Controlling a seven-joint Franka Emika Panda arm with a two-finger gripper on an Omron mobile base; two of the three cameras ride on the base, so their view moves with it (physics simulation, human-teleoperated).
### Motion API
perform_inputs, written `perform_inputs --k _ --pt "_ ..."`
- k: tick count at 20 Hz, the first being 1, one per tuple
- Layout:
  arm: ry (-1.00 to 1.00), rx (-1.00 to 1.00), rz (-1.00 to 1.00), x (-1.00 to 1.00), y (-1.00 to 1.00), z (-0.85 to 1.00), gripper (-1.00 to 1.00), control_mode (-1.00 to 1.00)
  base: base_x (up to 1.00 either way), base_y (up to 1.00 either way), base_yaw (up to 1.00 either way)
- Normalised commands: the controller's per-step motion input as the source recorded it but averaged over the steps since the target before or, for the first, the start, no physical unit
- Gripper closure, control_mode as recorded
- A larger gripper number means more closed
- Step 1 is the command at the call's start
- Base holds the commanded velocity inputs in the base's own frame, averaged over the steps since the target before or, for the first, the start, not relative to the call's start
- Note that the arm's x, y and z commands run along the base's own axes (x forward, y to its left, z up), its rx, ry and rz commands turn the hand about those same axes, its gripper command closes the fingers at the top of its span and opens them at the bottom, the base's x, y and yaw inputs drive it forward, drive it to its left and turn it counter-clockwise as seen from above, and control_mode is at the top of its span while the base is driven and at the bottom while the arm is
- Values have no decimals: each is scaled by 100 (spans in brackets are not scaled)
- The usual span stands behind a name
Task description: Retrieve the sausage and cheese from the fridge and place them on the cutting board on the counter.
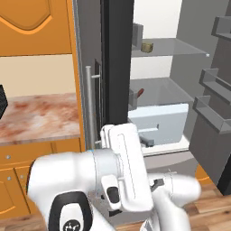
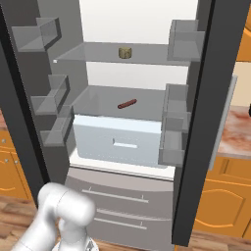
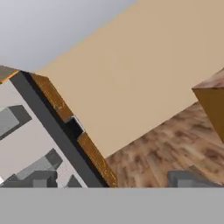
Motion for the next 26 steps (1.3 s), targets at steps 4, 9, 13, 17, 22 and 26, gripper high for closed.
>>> perform_inputs --k 4,9,13,17,22,26 --pt "12 13 49 -38 -53 0 -100 -100 0 0 0" --pt "19 27 49 21 -51 29 -100 -100 0 0 0" --pt "39 24 37 67 -59 39 -100 -100 0 0 0" --pt "28 -1 35 79 -29 -3 -100 -100 0 0 0" --pt "16 0 33 70 -18 -3 -100 -100 0 0 0" --pt "12 0 31 64 -15 -10 -100 -100 0 0 0"
